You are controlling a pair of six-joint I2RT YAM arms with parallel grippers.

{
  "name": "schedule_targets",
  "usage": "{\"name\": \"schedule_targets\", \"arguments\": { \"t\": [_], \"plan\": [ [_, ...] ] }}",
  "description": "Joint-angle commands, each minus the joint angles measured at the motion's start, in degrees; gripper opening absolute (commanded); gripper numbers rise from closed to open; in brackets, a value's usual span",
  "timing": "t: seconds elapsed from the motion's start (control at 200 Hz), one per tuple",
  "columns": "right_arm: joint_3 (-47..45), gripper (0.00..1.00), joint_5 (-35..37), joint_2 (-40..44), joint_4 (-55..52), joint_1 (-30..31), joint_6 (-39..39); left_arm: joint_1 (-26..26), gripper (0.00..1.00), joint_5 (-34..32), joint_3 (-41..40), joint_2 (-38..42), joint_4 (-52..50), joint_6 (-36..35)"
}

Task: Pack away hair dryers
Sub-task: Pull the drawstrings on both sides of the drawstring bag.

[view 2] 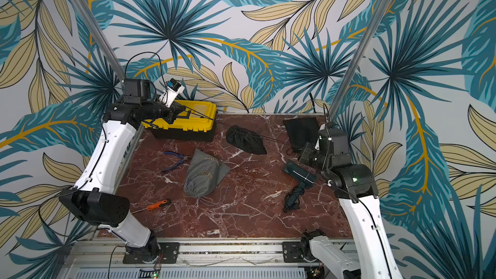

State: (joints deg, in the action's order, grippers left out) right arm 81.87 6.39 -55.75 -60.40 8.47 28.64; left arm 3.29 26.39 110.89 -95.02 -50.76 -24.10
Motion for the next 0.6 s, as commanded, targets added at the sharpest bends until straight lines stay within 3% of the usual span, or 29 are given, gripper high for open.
{"name": "schedule_targets", "arguments": {
  "t": [0.0, 0.596],
  "plan": [
    [-0.78, 0.00, 6.72, 2.11, -5.48, -2.61, -1.26, -4.71, 0.00, -4.58, 4.90, -0.84, 2.60, -0.20],
    [-2.10, 0.00, 1.94, 3.15, -5.60, -6.62, -3.16, -8.83, 0.00, -0.56, 4.69, -1.73, 2.50, 1.16]
  ]
}}
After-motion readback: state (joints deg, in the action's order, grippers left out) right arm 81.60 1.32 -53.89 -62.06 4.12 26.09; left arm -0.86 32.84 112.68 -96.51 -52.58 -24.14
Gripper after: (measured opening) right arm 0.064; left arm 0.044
